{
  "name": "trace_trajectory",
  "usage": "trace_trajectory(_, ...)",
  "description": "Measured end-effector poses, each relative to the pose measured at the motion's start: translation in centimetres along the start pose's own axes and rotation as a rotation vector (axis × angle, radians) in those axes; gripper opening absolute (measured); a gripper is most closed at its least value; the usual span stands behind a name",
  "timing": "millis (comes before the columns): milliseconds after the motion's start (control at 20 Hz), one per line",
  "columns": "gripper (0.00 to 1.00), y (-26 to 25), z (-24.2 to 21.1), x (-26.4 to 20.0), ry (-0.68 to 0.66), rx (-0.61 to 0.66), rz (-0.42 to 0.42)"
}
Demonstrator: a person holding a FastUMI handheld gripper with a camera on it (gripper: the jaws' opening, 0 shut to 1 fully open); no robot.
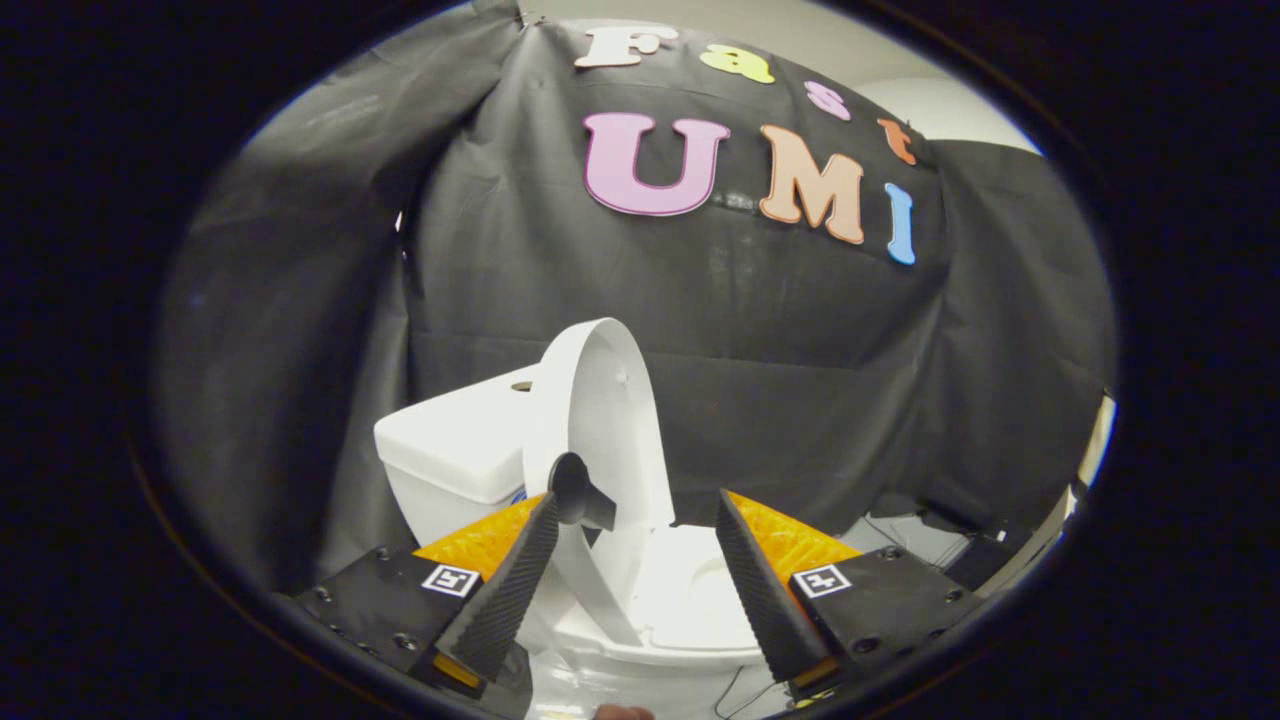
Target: Open the toilet lid.
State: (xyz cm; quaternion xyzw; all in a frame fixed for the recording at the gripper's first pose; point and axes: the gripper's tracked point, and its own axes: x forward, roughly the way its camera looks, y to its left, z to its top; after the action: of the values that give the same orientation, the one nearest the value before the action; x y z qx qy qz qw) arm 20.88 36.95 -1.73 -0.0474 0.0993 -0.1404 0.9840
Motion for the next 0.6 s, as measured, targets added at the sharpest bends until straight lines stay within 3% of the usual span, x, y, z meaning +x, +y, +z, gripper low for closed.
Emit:
trace_trajectory(500,0.98,-0.2,0.3,-2.1,0.013,0.038,0.055)
trace_trajectory(600,0.98,0.4,0.9,-2.5,0.000,0.059,0.100)
